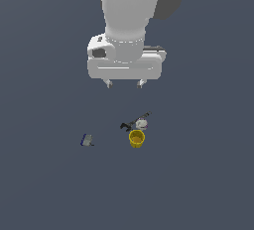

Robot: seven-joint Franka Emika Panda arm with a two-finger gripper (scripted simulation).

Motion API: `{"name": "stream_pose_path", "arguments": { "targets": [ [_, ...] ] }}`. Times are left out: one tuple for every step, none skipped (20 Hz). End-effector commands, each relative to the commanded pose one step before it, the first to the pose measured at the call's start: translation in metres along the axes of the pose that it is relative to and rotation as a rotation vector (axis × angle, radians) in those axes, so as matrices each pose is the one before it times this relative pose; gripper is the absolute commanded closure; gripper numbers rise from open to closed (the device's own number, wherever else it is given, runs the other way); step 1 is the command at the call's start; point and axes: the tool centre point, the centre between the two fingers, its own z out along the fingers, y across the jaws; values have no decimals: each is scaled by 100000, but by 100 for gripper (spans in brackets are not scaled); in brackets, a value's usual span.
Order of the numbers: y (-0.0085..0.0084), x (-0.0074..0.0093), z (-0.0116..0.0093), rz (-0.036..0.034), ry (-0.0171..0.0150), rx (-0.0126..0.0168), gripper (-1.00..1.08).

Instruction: Pick up a designated object from a clutter of objects.

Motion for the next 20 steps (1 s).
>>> {"name": "stream_pose_path", "arguments": {
  "targets": [
    [1, 0, 0, 0, 0, 0, -92],
    [-52, -5, 15, -177, -38, -23, -92],
    [-146, -14, 45, -510, -113, -62, -92],
    [-240, -22, 72, -839, -185, -102, -92],
    [-324, -31, 91, -1146, -253, -138, -92],
    [-401, -39, 103, -1438, -316, -173, -92],
    [-442, -45, 94, -1622, -355, -193, -92],
    [-351, -39, 50, -1332, -290, -158, -92],
    [-239, -32, 8, -958, -207, -112, -92],
    [-143, -25, -21, -615, -132, -71, -92],
    [-51, -18, -37, -285, -60, -32, -92],
    [19, -9, -32, 0, 0, 0, -92],
    [29, 8, 3, 150, 34, 19, -92],
    [33, 19, 52, 233, 48, 25, -92],
    [2, 31, 111, 214, 41, 20, -92],
    [-43, 45, 172, 166, 29, 12, -92],
    [-60, 54, 227, 180, 29, 11, -92],
    [-89, 65, 283, 180, 27, 10, -92],
    [-101, 73, 334, 226, 34, 13, -92],
    [-115, 83, 384, 281, 44, 19, -92]
  ]
}}
